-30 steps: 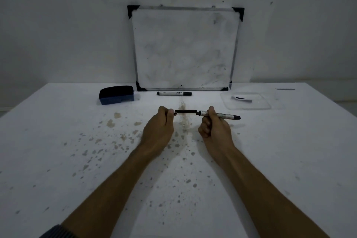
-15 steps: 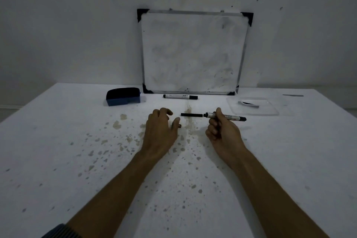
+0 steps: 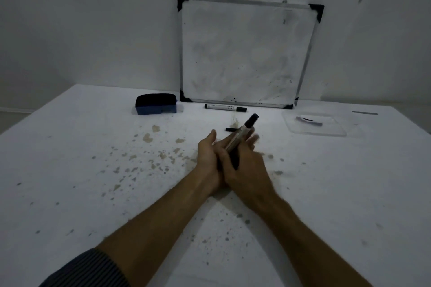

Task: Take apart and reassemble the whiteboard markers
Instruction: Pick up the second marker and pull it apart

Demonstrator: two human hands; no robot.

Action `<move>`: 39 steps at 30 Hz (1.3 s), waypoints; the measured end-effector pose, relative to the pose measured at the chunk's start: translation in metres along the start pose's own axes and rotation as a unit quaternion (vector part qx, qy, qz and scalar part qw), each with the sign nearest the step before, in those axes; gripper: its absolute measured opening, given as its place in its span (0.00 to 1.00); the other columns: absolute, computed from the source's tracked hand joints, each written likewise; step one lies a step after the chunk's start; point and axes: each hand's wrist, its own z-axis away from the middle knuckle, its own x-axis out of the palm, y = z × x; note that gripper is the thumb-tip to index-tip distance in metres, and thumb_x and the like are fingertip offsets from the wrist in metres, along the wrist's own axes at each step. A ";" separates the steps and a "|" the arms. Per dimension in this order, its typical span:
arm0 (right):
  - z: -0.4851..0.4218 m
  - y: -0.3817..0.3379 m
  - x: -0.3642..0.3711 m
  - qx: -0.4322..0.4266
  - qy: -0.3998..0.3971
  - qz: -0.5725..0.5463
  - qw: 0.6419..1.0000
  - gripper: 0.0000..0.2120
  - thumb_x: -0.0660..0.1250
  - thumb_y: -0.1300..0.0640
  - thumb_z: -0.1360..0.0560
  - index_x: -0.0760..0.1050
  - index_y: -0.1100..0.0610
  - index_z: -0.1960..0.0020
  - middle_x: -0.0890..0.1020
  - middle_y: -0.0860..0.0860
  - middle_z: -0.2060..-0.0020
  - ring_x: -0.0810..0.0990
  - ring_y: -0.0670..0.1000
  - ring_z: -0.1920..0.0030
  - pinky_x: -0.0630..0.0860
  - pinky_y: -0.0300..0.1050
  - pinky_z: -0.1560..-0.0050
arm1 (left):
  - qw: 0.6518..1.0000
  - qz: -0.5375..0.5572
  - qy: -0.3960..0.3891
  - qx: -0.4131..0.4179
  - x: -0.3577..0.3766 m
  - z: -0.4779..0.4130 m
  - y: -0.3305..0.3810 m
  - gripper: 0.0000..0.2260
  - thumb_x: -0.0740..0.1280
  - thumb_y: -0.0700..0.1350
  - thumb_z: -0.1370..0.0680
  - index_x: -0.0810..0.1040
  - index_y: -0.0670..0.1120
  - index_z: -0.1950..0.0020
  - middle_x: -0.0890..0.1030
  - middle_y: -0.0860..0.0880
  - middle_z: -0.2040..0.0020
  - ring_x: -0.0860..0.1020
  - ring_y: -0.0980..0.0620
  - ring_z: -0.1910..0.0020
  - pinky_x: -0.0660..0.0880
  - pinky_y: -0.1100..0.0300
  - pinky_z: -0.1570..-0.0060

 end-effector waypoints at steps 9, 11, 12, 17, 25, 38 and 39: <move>-0.012 0.008 -0.011 0.038 0.092 -0.105 0.989 0.10 0.65 0.44 0.19 0.78 0.49 0.44 0.85 0.39 0.60 0.84 0.34 0.56 0.77 0.26 0.59 | 0.998 -0.040 0.045 -0.013 -0.001 -0.002 0.009 0.30 0.56 0.60 0.16 0.85 0.38 0.39 0.88 0.38 0.50 0.88 0.42 0.54 0.84 0.50 0.48; -0.016 0.010 -0.018 0.050 0.098 -0.127 0.986 0.08 0.65 0.43 0.19 0.79 0.46 0.47 0.86 0.42 0.59 0.85 0.38 0.56 0.80 0.31 0.58 | 0.998 -0.048 0.047 -0.004 -0.001 -0.002 0.009 0.29 0.57 0.59 0.16 0.85 0.36 0.38 0.87 0.37 0.46 0.86 0.43 0.53 0.79 0.49 0.36; -0.018 0.012 -0.020 0.058 0.100 -0.145 0.983 0.08 0.65 0.43 0.19 0.79 0.45 0.48 0.87 0.43 0.59 0.86 0.40 0.56 0.81 0.35 0.57 | 0.998 -0.052 0.042 -0.004 0.000 -0.002 0.010 0.29 0.57 0.58 0.15 0.83 0.35 0.36 0.86 0.37 0.46 0.85 0.43 0.53 0.74 0.49 0.29; -0.024 0.019 -0.032 0.123 0.114 -0.219 0.961 0.12 0.66 0.44 0.19 0.80 0.52 0.50 0.81 0.41 0.70 0.78 0.39 0.71 0.72 0.37 0.67 | 0.993 -0.114 0.022 0.001 0.000 -0.003 0.012 0.23 0.60 0.51 0.15 0.81 0.33 0.34 0.83 0.34 0.36 0.80 0.38 0.33 0.73 0.47 0.29; -0.030 0.029 -0.048 0.219 0.121 -0.279 0.927 0.15 0.66 0.47 0.18 0.77 0.59 0.54 0.75 0.48 0.73 0.69 0.44 0.78 0.66 0.36 0.78 | 0.961 -0.277 -0.004 0.004 0.000 0.001 0.012 0.14 0.66 0.43 0.16 0.82 0.36 0.36 0.85 0.37 0.38 0.84 0.42 0.38 0.81 0.52 0.38; -0.028 0.045 -0.075 0.159 0.091 0.175 0.967 0.18 0.53 0.48 0.14 0.73 0.61 0.41 0.80 0.54 0.59 0.80 0.54 0.62 0.75 0.48 0.63 | 0.872 -0.474 0.010 0.121 -0.005 0.007 0.013 0.06 0.72 0.45 0.19 0.88 0.54 0.47 0.89 0.49 0.48 0.87 0.52 0.53 0.85 0.58 0.51; -0.027 0.046 -0.075 0.157 0.096 0.216 0.959 0.19 0.52 0.49 0.13 0.73 0.62 0.41 0.81 0.56 0.57 0.78 0.54 0.62 0.73 0.47 0.62 | 0.870 -0.477 0.011 0.127 -0.005 0.007 0.012 0.06 0.73 0.45 0.19 0.88 0.55 0.47 0.89 0.49 0.48 0.87 0.52 0.52 0.85 0.58 0.50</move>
